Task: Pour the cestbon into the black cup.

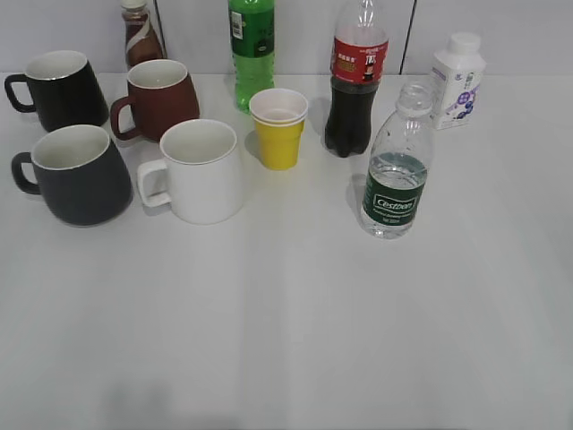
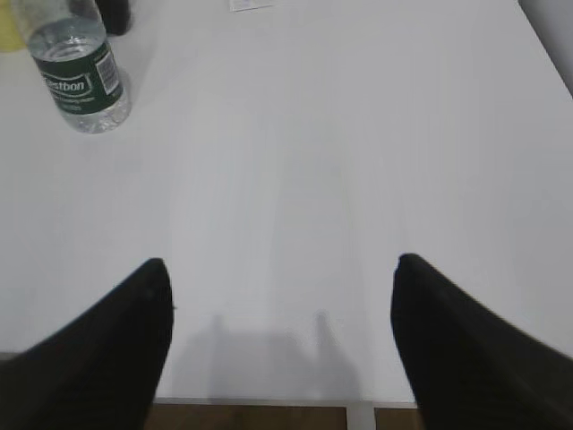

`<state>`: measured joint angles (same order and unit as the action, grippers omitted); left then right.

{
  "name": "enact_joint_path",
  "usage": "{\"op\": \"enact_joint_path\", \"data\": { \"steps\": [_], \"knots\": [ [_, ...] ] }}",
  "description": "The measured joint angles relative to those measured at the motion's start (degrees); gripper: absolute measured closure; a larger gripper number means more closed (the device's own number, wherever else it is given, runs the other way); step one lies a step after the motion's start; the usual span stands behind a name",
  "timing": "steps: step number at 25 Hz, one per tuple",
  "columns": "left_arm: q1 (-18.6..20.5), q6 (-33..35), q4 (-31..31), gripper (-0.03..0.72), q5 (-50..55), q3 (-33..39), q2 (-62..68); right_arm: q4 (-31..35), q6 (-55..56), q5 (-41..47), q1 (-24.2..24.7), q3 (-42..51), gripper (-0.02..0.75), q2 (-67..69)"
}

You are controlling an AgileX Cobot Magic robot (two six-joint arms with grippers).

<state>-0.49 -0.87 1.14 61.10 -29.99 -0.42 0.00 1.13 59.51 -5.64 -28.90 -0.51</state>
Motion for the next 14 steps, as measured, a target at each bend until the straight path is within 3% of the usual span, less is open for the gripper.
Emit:
{"op": "enact_joint_path", "data": {
  "steps": [14],
  "knots": [
    [0.0,0.0,0.0,0.167,0.0,0.0,0.0,0.6,0.1,0.0,0.3,0.0,0.202,0.0]
  ]
}}
